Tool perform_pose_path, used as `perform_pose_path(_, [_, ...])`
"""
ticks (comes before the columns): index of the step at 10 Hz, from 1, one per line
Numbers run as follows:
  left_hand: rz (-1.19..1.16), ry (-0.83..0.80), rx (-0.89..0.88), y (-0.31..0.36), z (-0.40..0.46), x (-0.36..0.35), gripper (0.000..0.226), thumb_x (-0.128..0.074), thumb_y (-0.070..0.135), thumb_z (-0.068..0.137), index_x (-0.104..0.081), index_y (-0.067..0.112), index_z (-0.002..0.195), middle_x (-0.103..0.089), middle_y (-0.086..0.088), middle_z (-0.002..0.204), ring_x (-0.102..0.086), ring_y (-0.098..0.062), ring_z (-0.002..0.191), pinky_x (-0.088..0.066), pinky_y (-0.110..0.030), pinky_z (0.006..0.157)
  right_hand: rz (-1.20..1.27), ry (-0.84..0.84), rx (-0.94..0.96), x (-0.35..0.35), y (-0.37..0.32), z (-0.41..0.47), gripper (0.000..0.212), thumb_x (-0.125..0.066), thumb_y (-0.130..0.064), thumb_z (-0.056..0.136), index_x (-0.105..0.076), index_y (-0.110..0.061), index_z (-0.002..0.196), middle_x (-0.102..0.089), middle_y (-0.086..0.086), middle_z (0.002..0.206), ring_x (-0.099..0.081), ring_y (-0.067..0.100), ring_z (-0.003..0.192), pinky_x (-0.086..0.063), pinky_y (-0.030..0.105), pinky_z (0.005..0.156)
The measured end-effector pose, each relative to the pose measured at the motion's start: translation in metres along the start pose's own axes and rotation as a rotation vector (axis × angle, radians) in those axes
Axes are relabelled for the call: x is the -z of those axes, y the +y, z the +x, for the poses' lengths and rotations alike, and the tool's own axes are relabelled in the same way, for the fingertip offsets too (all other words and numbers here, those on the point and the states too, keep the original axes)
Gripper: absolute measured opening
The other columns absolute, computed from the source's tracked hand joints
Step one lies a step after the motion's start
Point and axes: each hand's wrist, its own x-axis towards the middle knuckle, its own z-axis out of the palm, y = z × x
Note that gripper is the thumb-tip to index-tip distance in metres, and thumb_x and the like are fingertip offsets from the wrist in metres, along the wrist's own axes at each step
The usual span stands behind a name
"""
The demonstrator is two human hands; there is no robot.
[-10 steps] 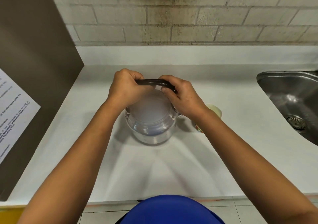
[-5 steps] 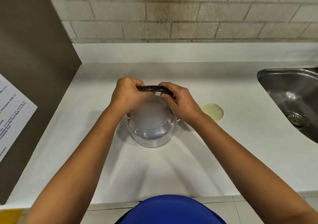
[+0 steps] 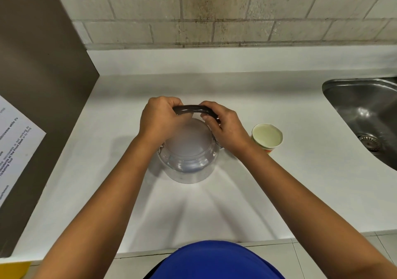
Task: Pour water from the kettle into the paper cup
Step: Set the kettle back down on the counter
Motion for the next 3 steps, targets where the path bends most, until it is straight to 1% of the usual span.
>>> perform_pose_path(1, [0.031,-0.012,-0.043,0.0,-0.002,0.001,0.016,-0.069,0.033,0.069,-0.061,0.026,0.058,-0.054,0.008,0.049,-0.056,-0.018,0.051,-0.038,-0.02,0.046,-0.006,0.0,-0.023,-0.001,0.0,0.0,0.026,-0.052,-0.012,0.088,-0.056,-0.019,0.113,-0.062,-0.002,0.1,-0.055,0.0,0.088,-0.039,0.002,0.075])
perform_pose_path(2, [0.019,-0.066,-0.115,0.002,-0.007,0.009,0.009,-0.067,0.031,0.071,-0.068,0.029,0.079,-0.062,0.01,0.065,-0.063,-0.019,0.068,-0.05,-0.026,0.063,-0.051,-0.002,-0.043,-0.001,-0.006,-0.004,0.032,-0.053,-0.014,0.087,-0.052,-0.016,0.119,-0.064,0.007,0.113,-0.057,0.008,0.098,-0.042,0.007,0.082])
perform_pose_path(3, [-0.012,-0.14,-0.182,0.005,-0.007,0.016,0.027,-0.067,0.03,0.073,-0.066,0.032,0.099,-0.064,0.01,0.084,-0.065,-0.018,0.084,-0.053,-0.032,0.078,-0.073,0.02,-0.031,0.001,-0.01,-0.004,0.038,-0.055,-0.014,0.085,-0.05,-0.015,0.122,-0.062,0.009,0.117,-0.055,0.01,0.1,-0.045,0.018,0.086])
